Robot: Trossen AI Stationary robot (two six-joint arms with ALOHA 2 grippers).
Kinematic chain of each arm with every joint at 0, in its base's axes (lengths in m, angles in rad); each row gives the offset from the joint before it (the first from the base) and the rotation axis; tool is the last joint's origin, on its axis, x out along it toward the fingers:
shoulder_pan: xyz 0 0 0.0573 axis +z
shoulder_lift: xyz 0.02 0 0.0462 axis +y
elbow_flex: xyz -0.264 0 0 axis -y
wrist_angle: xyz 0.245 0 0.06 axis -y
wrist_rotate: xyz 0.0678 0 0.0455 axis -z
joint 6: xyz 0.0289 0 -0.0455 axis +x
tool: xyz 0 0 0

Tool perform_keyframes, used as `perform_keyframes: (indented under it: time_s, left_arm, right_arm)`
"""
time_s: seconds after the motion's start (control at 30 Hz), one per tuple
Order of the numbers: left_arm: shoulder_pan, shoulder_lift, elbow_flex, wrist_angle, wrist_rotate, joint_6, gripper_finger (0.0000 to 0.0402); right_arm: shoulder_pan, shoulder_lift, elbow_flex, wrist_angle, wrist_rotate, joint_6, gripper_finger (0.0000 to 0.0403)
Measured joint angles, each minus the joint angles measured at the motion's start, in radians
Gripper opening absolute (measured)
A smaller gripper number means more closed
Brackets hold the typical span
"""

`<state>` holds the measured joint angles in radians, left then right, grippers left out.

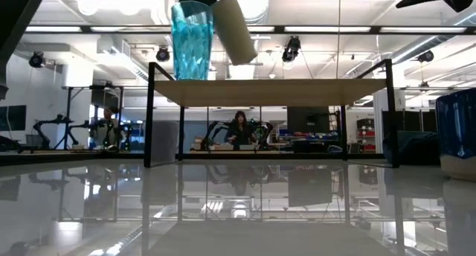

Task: Stack small to large cups/mugs on shelf
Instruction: Put the brown cup on the shelf

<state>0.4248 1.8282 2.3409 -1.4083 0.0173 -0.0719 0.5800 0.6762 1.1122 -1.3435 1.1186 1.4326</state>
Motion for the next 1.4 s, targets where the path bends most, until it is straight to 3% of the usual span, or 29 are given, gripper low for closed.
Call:
perform_keyframes:
  time_s: [0.1, 0.2, 0.37, 0.5, 0.63, 0.9, 1.13, 1.27, 1.4]
  left_arm:
    - [-0.021, 0.013, -0.009, -0.034, 0.001, 0.033, 0.0000]
    - [-0.036, 0.012, -0.009, -0.016, 0.009, 0.038, 0.0000]
    - [-0.035, 0.008, -0.008, 0.012, 0.004, 0.045, 0.0000]
    - [-0.036, 0.007, -0.008, 0.031, 0.005, 0.055, 0.0000]
    - [-0.039, 0.007, -0.008, 0.079, 0.036, 0.063, 0.0000]
    - [-0.039, 0.006, -0.016, 0.091, 0.067, 0.078, 0.0000]
    - [-0.039, 0.006, -0.046, 0.090, 0.082, 0.078, 0.0000]
    - [-0.040, 0.006, -0.051, 0.090, 0.094, 0.077, 0.0000]
    - [-0.040, 0.006, -0.051, 0.090, 0.106, 0.077, 0.0000]
  right_arm:
    - [0.000, 0.000, 0.000, 0.042, -0.032, -0.027, 0.0226]
    - [0.000, 0.000, -0.008, 0.179, -0.121, -0.165, 0.0226]
    - [0.000, 0.002, -0.035, 0.426, -0.125, -0.362, 0.0223]
    - [0.000, 0.021, -0.043, 0.462, -0.094, -0.393, 0.0201]
    - [-0.009, 0.042, -0.053, 0.454, -0.096, -0.359, 0.0158]
    - [-0.078, 0.077, -0.082, 0.468, -0.094, -0.325, 0.0031]
    - [-0.180, 0.112, -0.106, 0.678, -0.278, -0.424, 0.0008]
    - [-0.276, 0.151, -0.120, 0.848, -0.423, -0.489, 0.0008]
    - [-0.419, 0.202, -0.120, 0.855, -0.622, -0.451, 0.0008]
